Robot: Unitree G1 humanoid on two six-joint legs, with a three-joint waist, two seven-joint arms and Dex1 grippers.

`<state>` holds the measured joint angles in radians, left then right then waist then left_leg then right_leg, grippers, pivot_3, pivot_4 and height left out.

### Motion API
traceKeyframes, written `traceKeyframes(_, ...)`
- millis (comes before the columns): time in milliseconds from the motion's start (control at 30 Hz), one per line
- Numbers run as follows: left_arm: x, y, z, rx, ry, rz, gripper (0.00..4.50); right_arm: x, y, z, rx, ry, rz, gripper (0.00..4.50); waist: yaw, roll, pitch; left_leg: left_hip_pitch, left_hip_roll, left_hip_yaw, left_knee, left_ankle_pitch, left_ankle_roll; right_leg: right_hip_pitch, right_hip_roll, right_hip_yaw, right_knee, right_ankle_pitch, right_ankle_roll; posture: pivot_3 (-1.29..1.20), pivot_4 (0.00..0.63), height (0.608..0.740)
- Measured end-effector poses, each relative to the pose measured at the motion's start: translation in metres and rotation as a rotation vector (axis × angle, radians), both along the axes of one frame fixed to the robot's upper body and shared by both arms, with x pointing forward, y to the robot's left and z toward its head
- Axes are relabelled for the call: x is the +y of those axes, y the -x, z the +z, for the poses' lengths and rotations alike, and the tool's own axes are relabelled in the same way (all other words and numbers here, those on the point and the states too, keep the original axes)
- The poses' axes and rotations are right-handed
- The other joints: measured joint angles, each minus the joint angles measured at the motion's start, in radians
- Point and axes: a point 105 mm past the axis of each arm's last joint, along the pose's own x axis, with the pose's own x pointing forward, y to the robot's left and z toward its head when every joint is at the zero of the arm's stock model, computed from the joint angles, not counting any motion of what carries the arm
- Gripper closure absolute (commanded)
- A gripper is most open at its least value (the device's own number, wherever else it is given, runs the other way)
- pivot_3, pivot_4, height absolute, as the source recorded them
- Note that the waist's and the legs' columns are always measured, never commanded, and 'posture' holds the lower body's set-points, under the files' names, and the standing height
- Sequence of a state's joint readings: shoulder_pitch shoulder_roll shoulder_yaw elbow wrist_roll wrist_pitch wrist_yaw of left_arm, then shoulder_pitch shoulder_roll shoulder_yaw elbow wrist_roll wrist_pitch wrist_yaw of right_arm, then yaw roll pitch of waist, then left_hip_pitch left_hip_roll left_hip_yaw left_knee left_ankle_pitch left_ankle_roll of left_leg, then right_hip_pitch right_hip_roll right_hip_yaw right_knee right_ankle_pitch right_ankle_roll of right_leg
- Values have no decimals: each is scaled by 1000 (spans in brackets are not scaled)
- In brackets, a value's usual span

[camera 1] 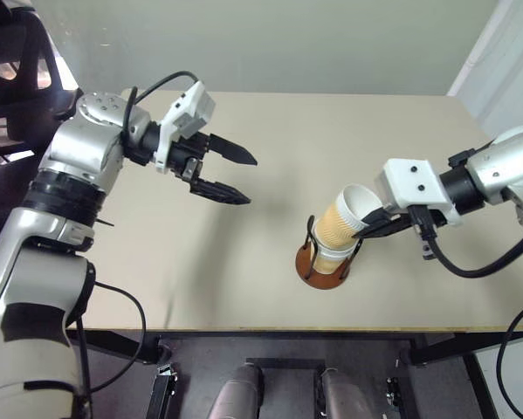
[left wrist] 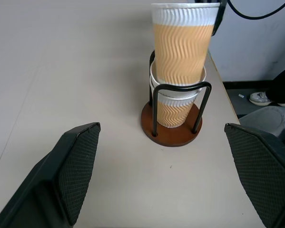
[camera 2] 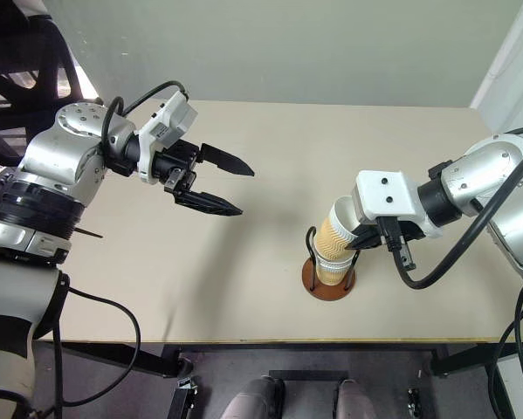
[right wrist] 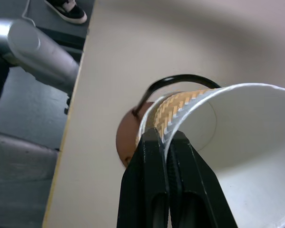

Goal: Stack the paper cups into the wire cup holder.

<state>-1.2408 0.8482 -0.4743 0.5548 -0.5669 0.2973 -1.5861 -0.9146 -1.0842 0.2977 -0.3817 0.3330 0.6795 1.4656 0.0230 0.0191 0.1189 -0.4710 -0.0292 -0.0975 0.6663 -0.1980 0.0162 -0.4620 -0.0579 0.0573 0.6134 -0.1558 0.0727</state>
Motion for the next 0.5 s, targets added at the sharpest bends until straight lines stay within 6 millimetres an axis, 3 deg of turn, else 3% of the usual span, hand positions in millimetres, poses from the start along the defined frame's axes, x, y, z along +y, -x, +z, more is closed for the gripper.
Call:
traceKeyframes(167, -1, 1, 1, 3, 0, -2, 0, -2, 0, -1, -8, 20, 7, 4473, 0, 0, 0, 0, 0, 0, 0, 0, 0, 0, 0, 0, 0, 0, 0, 0, 150, 740)
traceKeyframes(200, -1, 1, 1, 3, 1, -2, 0, -1, 0, -1, -7, 20, 6, 4309, 0, 0, 0, 0, 0, 0, 0, 0, 0, 0, 0, 0, 0, 0, 0, 0, 150, 740)
traceKeyframes(267, -1, 1, 0, 3, 1, -2, 0, 1, 1, -2, 7, 11, 6, 3869, 0, 0, 0, 0, 0, 0, 0, 0, 0, 0, 0, 0, 0, 0, 0, 0, 150, 740)
traceKeyframes(500, -3, 1, 0, 4, 1, -9, 0, 18, 1, 0, 77, -91, -21, 1429, -2, 0, 0, 0, 1, 0, 0, 1, 0, 0, 1, 0, 0, 0, -1, 0, 150, 740)
